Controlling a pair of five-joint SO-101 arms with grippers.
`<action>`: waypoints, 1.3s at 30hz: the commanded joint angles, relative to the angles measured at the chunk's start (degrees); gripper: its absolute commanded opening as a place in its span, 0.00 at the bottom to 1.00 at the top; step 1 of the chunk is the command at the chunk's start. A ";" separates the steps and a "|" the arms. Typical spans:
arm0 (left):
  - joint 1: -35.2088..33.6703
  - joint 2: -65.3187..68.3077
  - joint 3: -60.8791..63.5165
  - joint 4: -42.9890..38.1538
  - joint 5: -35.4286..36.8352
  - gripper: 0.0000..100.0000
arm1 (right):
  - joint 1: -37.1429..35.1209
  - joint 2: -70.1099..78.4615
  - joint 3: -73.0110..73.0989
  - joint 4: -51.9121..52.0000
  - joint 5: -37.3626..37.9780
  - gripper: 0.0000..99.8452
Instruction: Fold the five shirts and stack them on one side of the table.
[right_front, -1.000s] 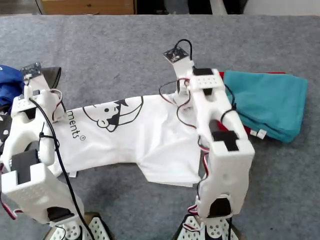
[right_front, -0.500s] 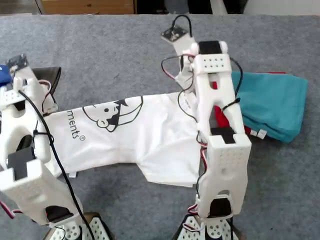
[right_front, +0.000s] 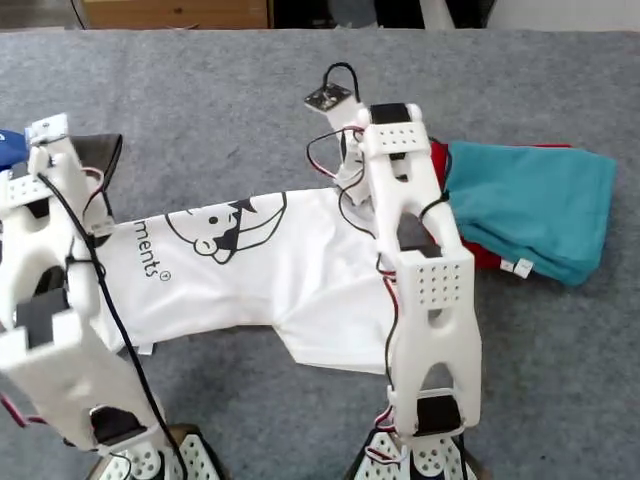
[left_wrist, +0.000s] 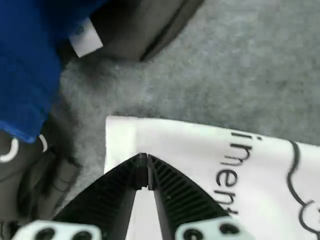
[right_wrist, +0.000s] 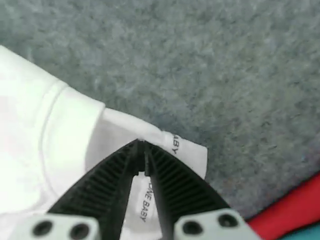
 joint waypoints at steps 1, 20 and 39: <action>-0.04 9.14 -13.58 4.40 1.32 0.03 | 1.05 -0.22 -5.58 1.05 0.62 0.01; -0.48 9.85 -45.67 33.58 -6.07 0.03 | 0.70 -4.18 -23.87 19.69 0.09 0.01; 1.36 -32.18 30.20 13.98 -16.18 0.03 | 0.79 -11.74 4.97 3.96 -1.41 0.01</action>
